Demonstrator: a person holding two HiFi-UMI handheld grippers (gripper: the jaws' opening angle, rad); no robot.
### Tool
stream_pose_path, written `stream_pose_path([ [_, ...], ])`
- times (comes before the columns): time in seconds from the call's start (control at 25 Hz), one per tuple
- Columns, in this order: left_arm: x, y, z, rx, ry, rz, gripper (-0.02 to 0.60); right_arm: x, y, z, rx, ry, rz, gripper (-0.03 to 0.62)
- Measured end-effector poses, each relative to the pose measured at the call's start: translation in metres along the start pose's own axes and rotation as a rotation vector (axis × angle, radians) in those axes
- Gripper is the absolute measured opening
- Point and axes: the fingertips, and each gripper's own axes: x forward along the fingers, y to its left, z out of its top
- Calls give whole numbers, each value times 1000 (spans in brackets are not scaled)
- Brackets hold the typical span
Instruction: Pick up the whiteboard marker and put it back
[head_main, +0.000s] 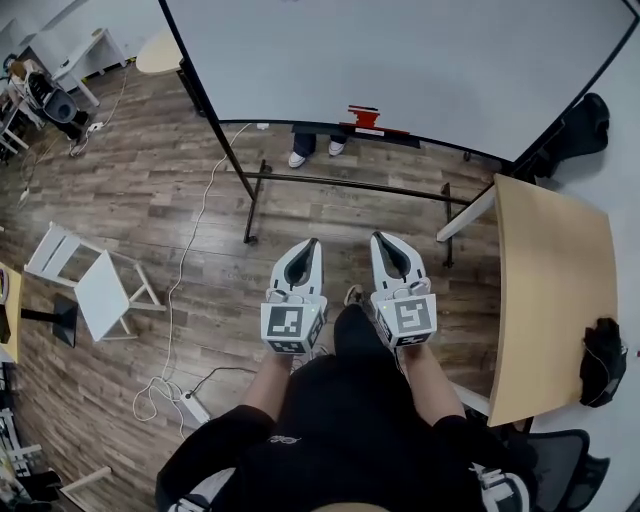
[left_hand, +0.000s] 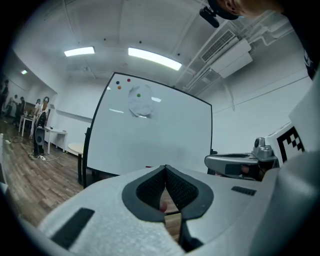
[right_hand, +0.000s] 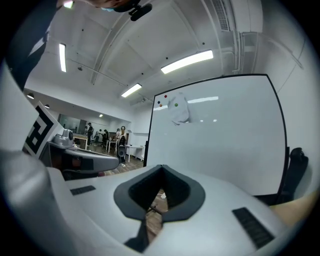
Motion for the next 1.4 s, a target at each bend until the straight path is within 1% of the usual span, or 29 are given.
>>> stream_pose_path([
  [0.16, 43, 17, -10, -1, 31, 13, 6, 44, -25, -13, -16, 28, 13, 2],
  [0.32, 99, 23, -3, 12, 49, 9, 6, 89, -63, -16, -8, 47, 34, 2],
  [0.48, 157, 27, 0, 15, 69, 5, 6, 132, -105, -19, -57, 75, 46, 2],
  [0.6, 197, 27, -11, 0, 103, 6, 6, 157, -136, -31, -90, 123, 48, 2],
  [0.72, 227, 26, -27, -20, 141, 22, 6, 175, -163, -49, -101, 172, 70, 2],
  [0.84, 251, 29, -36, -31, 166, 43, 6, 196, -185, -64, -156, 219, 89, 2],
  [0.96, 268, 36, -44, -21, 194, 55, 6, 213, -195, -78, -224, 268, 108, 2],
  [1.12, 290, 44, -55, -26, 213, 62, 6, 236, -206, -95, -247, 316, 130, 2],
  [1.28, 304, 60, -64, -41, 231, 56, 6, 259, -209, -106, -324, 370, 137, 2],
  [1.4, 322, 71, -72, -23, 249, 44, 6, 283, -215, -119, -340, 427, 153, 2],
])
